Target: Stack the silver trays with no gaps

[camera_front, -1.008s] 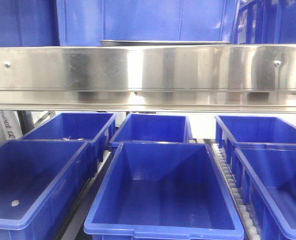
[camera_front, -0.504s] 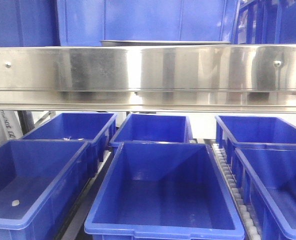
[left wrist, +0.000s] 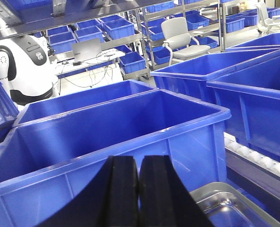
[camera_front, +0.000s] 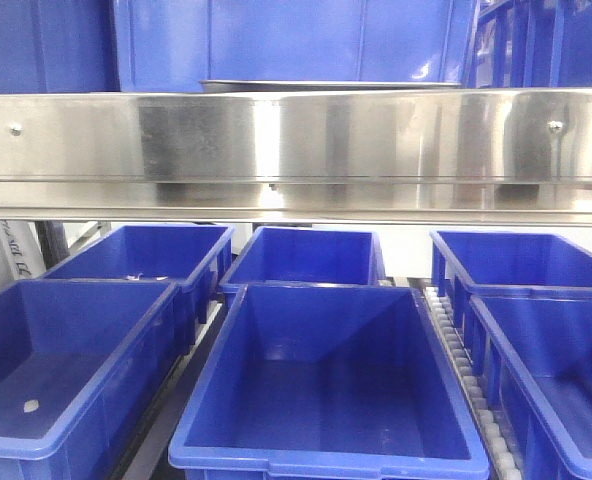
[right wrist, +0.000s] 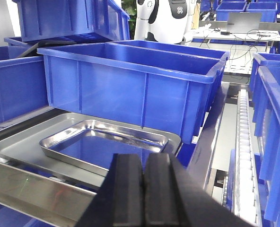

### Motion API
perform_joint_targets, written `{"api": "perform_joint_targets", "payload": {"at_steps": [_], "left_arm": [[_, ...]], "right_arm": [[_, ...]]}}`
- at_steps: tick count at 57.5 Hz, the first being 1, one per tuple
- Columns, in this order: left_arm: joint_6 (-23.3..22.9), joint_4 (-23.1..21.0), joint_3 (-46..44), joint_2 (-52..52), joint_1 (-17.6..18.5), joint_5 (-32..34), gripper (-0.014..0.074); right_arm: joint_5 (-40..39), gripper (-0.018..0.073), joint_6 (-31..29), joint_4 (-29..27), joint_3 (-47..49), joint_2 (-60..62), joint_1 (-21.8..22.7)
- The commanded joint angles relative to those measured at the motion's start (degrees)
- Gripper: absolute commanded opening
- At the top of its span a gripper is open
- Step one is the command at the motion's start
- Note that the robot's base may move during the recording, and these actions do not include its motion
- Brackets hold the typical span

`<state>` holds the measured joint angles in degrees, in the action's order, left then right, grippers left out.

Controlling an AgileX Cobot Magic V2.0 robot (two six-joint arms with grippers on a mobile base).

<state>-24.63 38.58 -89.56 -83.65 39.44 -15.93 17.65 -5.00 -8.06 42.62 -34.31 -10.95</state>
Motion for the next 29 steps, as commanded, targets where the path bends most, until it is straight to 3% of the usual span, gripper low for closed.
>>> {"api": "perform_joint_targets", "payload": {"at_steps": [1, 29], "left_arm": [[-0.07, 0.20, 0.13, 0.63, 0.17, 0.49, -0.0006], [-0.07, 0.20, 0.13, 0.63, 0.17, 0.49, -0.0006]], "right_arm": [[-1.00, -0.0078, -0.50, 0.09, -0.10, 0.43, -0.16], [-1.00, -0.0078, -0.50, 0.09, -0.10, 0.43, -0.16]]}}
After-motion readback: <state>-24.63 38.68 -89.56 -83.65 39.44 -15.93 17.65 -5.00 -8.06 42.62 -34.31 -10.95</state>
